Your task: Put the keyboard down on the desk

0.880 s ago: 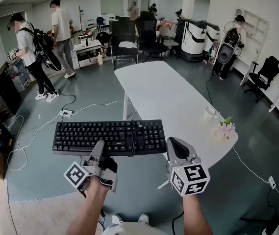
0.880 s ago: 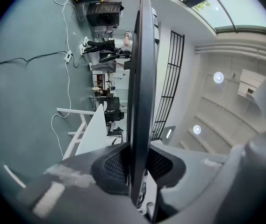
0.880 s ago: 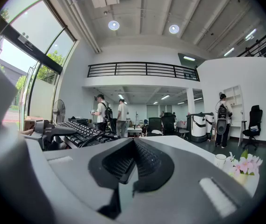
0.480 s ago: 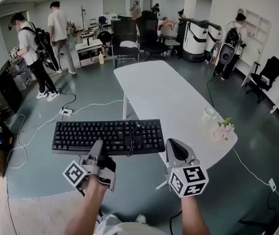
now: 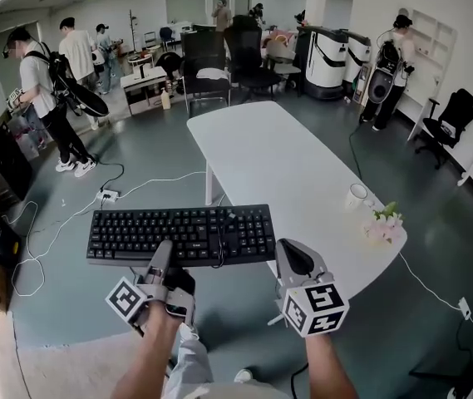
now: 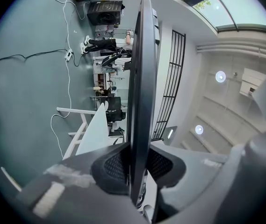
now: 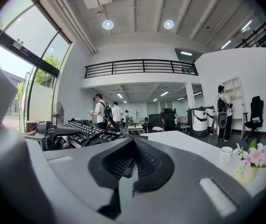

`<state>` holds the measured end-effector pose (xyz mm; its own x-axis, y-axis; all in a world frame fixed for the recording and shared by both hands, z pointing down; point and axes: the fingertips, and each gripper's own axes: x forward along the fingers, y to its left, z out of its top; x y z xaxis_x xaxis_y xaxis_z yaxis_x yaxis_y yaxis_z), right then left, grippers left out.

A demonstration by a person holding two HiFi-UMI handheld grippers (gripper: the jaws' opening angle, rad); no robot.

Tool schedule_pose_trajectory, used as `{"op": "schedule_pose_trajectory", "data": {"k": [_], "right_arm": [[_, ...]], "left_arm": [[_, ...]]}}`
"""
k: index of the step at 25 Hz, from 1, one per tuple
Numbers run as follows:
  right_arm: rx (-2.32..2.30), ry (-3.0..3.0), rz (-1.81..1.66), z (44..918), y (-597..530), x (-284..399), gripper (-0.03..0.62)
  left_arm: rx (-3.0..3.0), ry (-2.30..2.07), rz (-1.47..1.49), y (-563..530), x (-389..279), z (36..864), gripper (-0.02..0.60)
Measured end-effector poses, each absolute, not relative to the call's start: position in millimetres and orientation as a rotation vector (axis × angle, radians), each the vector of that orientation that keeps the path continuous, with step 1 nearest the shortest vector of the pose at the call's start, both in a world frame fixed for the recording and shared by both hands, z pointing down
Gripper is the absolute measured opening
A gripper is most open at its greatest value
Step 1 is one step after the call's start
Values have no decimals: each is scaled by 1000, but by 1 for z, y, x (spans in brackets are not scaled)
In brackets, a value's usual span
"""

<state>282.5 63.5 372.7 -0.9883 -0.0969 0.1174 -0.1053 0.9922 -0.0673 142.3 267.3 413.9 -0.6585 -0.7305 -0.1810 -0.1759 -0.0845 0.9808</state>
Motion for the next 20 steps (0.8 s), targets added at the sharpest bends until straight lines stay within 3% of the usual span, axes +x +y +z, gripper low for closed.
{"op": "schedule_pose_trajectory", "data": {"k": [20], "right_arm": [[444,-2923,79,372,68,80,0]], "left_arm": [[1083,-1571,-1690,240,-88,428,83]]}}
